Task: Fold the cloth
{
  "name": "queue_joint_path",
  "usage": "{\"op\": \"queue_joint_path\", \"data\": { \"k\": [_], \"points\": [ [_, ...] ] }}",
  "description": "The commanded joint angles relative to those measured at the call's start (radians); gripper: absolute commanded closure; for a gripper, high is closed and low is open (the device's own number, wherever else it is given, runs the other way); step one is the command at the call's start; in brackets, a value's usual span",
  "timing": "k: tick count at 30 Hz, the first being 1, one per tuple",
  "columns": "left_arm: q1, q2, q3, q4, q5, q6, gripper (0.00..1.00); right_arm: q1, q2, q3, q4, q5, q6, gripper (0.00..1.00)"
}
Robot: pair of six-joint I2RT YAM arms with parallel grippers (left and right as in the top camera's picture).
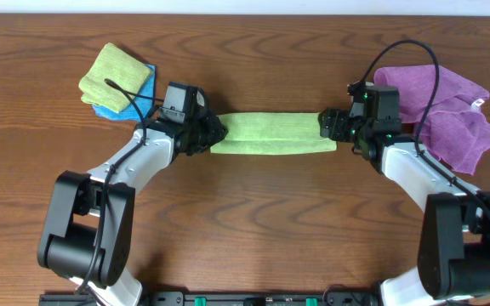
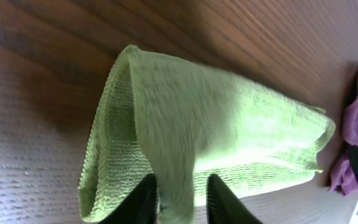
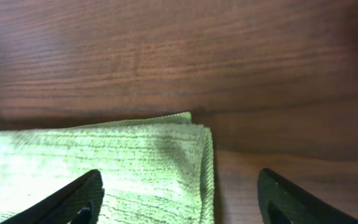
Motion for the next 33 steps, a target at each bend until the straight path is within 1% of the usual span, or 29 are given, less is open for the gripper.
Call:
{"op": "queue_joint_path", "data": {
  "k": [1, 3, 7, 10, 13, 15, 16, 17, 19, 21, 22, 26, 30, 33],
  "points": [
    [0.019, -0.005, 0.016, -0.001, 0.000, 0.002, 0.59, -0.005, -0.013, 0.003, -0.013, -0.037, 0.003, 0.16],
    [0.032, -0.019, 0.017, -0.003, 0.000, 0.002, 0.49, -0.005, -0.029, 0.003, -0.028, -0.039, 0.018, 0.12],
    [0.060, -0.051, 0.017, -0.024, 0.000, 0.002, 0.38, -0.006, -0.069, 0.003, -0.058, -0.038, 0.021, 0.08],
    [0.076, -0.077, 0.018, -0.023, 0.018, 0.001, 0.35, -0.005, -0.099, 0.003, -0.076, -0.038, 0.021, 0.07],
    [0.078, -0.100, 0.024, -0.006, 0.056, -0.002, 0.34, -0.006, -0.120, 0.003, -0.093, -0.038, 0.021, 0.06],
    [0.075, -0.105, 0.026, 0.014, 0.065, -0.026, 0.33, -0.006, -0.125, 0.003, -0.104, -0.038, 0.033, 0.04],
    [0.072, -0.105, 0.026, 0.027, 0.068, -0.047, 0.36, -0.006, -0.125, 0.003, -0.113, -0.038, 0.052, 0.03],
    [0.068, -0.105, 0.026, 0.038, 0.069, -0.061, 0.44, -0.007, -0.124, 0.003, -0.124, -0.037, 0.076, 0.03],
    [0.060, -0.103, 0.026, 0.053, 0.063, -0.081, 0.71, -0.008, -0.122, 0.003, -0.146, -0.019, 0.118, 0.03],
    [0.051, -0.098, 0.026, 0.064, 0.056, -0.082, 0.93, -0.008, -0.112, 0.003, -0.151, 0.006, 0.144, 0.01],
    [0.049, -0.094, 0.026, 0.064, 0.047, -0.085, 0.94, -0.010, -0.106, 0.003, -0.149, 0.008, 0.154, 0.01],
    [0.041, -0.061, 0.026, 0.073, 0.032, -0.097, 0.94, -0.017, -0.075, 0.003, -0.137, 0.009, 0.196, 0.01],
    [0.028, -0.002, 0.027, 0.135, 0.026, -0.101, 0.94, -0.021, -0.034, 0.003, -0.126, -0.001, 0.224, 0.01],
    [0.023, 0.041, 0.027, 0.173, 0.026, -0.132, 0.94, -0.021, -0.013, 0.003, -0.124, -0.009, 0.249, 0.01]
  ]
}}
